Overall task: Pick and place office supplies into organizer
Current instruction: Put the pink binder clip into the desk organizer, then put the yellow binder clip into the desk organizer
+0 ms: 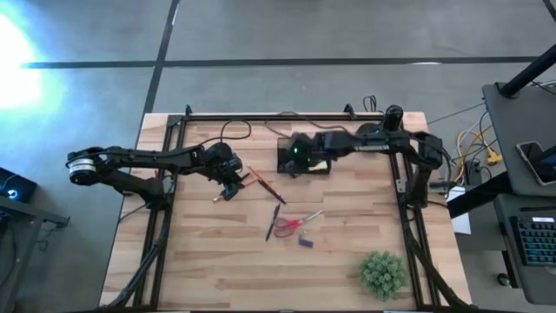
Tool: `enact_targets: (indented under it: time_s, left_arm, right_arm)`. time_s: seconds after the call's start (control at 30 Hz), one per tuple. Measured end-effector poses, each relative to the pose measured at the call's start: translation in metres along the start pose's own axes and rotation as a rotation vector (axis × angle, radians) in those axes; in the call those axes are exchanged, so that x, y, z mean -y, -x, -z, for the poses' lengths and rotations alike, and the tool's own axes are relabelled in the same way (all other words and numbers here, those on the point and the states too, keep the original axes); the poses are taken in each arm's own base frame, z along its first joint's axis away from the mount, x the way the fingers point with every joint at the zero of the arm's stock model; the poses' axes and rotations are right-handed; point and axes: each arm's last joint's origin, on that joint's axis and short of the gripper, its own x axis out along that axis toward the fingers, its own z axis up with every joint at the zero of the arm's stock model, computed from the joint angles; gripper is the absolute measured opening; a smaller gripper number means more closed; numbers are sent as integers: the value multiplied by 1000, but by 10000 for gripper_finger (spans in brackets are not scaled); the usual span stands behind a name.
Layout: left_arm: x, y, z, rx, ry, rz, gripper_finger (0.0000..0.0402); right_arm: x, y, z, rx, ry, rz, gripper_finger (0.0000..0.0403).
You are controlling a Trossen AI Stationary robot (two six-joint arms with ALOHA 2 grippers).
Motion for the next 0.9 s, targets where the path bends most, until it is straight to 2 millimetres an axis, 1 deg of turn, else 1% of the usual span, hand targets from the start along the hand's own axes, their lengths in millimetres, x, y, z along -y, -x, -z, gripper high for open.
enact_targets:
  time_s: [0.1, 0.2, 0.3, 0.37, 0.5, 0.57, 0.63, 0.7, 0.77, 0.83, 0.9]
  left_arm:
    - [0, 0, 0, 0, 0, 0, 129]
    - [0, 0, 0, 1, 0, 0, 129]
    - [0, 0, 0, 0, 0, 0, 129]
    - [0, 0, 0, -1, 0, 0, 129]
    - [0, 0, 0, 0, 0, 0, 129]
    - [0, 0, 0, 0, 0, 0, 129]
    - [0, 0, 0, 0, 0, 0, 129]
    - [0, 0, 0, 0, 0, 0, 129]
    - [0, 0, 0, 1, 0, 0, 129]
    - [0, 0, 0, 1, 0, 0, 129]
    - [0, 0, 0, 1, 0, 0, 129]
  right_arm:
    - [9, -16, -4, -69, 9, -41, 42]
    - [8, -28, -5, -84, 13, -43, 46]
    - [4, -35, -9, -79, 10, -40, 64]
    - [2, -34, -12, -65, 8, -28, 85]
    - [-2, -27, -17, 0, -13, 16, 136]
    - [-3, -24, -17, 4, -27, 25, 158]
    - [-6, -20, -14, -11, 5, 24, 176]
    - [-13, -12, -5, -38, 122, 28, 190]
    - [-25, -2, 10, -72, 293, 25, 197]
    - [-38, 8, 30, -124, 450, 20, 198]
    - [-51, 13, 54, -182, 589, 18, 196]
